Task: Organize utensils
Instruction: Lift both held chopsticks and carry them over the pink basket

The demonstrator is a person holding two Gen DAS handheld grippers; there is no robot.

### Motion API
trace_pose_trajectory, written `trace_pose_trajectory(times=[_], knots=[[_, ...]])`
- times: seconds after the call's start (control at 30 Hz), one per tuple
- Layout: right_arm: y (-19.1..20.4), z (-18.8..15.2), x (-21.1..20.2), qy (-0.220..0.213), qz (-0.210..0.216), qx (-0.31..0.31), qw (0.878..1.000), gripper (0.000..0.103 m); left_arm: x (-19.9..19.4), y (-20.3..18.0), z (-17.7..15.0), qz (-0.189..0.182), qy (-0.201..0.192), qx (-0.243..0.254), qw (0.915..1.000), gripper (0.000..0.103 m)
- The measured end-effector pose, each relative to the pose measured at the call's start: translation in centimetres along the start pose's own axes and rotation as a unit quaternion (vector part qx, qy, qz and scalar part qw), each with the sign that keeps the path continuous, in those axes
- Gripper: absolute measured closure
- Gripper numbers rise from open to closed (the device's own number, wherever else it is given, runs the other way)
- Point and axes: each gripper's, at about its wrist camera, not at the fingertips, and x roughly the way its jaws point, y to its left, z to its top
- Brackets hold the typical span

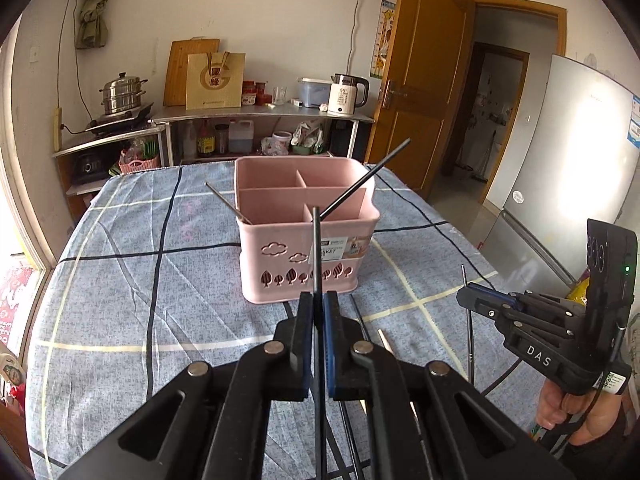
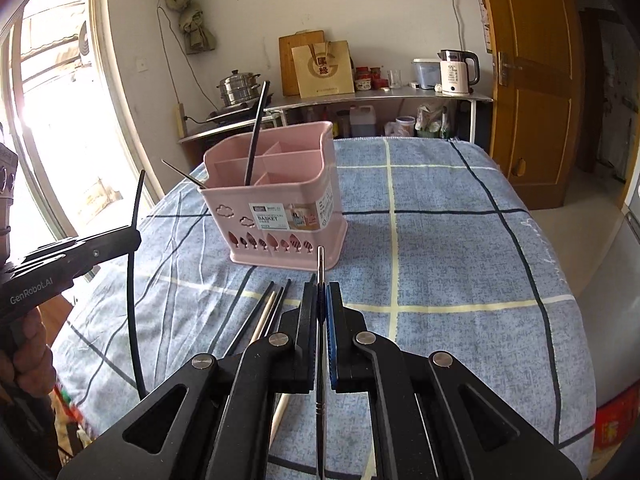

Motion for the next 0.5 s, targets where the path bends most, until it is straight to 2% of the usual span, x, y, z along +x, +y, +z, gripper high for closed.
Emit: trace_pose_trajectory(times=[0.27,0.5], knots=[[0.7,1.2,-2.0,-0.037,0.008,-0.014,0.999,0.099,-2.1,-0.2,1.1,-0.010,-0.032,0.007,0.9994,0.098],[1.0,1.6,-2.9,-0.049,0.016,-0.019,0.998,0.099,-2.6,-0.1,1.2,-0.018,-0.037,0.004,0.9992,0.097]])
